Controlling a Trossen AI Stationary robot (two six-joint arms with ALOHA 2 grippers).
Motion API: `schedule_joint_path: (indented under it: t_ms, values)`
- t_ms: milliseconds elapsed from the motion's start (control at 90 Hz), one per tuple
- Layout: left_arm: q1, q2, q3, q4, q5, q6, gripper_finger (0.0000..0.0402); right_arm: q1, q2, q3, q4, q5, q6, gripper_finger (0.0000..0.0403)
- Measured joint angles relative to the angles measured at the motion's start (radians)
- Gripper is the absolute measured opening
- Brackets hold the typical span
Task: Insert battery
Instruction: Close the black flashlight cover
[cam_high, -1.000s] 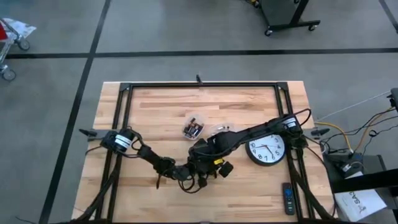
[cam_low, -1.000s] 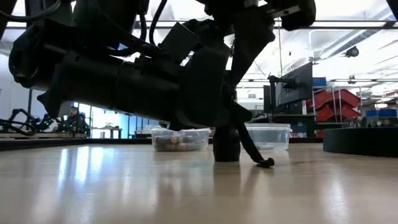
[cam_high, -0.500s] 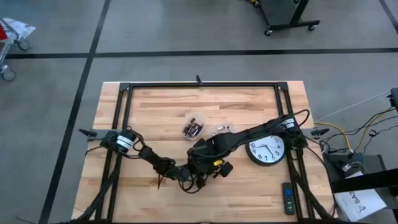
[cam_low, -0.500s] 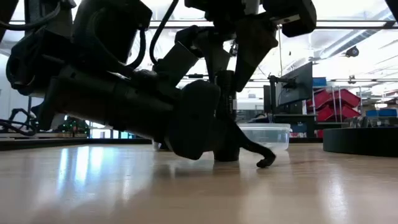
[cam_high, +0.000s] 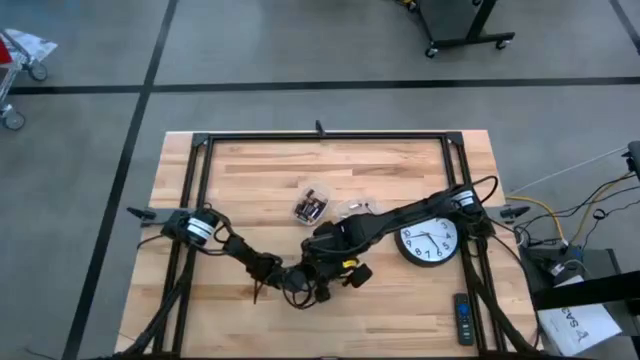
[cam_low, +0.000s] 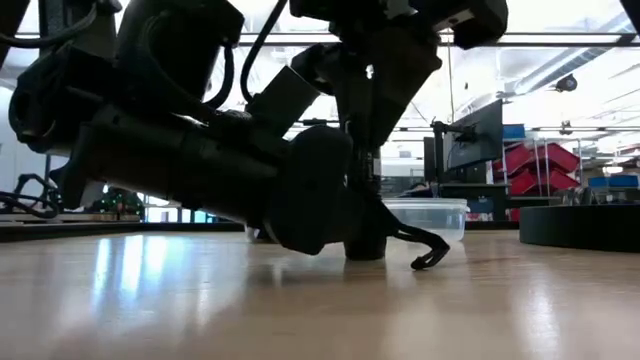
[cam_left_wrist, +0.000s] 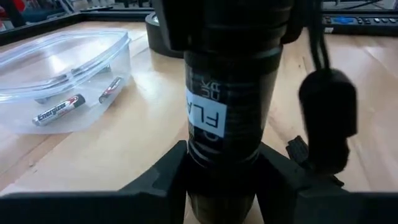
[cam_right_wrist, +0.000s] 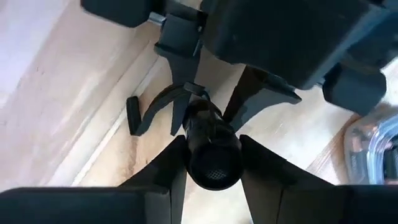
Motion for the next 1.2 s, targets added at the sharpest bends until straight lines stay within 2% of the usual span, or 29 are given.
schedule_joint_path:
  t_ms: [111, 344, 533, 656, 744, 900, 1022, 1078, 1200]
  values:
    - [0.0, -0.001, 0.0, -0.001, 0.0, -0.012, 0.0118, 0.0, 0.0, 0.0, 0.0, 0.0, 0.068, 0.0108]
    - [0.0, -0.002, 0.0, -0.003, 0.0, -0.017, 0.0118, 0.0, 0.004, -0.003, 0.006, 0.0, 0.34, 0.0102]
    - [0.001, -0.002, 0.0, -0.003, -0.001, -0.024, 0.0118, -0.01, 0.004, -0.005, 0.006, 0.005, 0.725, 0.0106]
    - [0.0, -0.002, 0.001, -0.003, -0.001, -0.024, 0.0118, -0.015, 0.004, -0.005, -0.003, 0.001, 0.894, 0.0104]
    - [0.0, -0.002, 0.002, -0.003, -0.002, -0.022, 0.0118, -0.016, 0.004, -0.005, -0.005, -0.012, 0.882, 0.0117]
    - [0.0, -0.009, 0.004, 0.011, -0.008, -0.011, 0.0118, -0.016, 0.008, 0.0, -0.007, -0.031, 0.734, 0.0153]
    - [0.0, -0.008, 0.003, 0.029, -0.008, -0.001, 0.0121, -0.016, 0.009, 0.0, -0.009, -0.031, 0.729, 0.0159]
    - [0.0, -0.008, 0.003, 0.069, -0.019, 0.01, 0.015, -0.016, 0.013, 0.002, -0.008, -0.03, 0.728, 0.0154]
    - [0.0, -0.01, 0.004, 0.096, -0.069, 0.012, 0.0245, -0.016, 0.02, 0.002, -0.011, -0.03, 0.728, 0.0133]
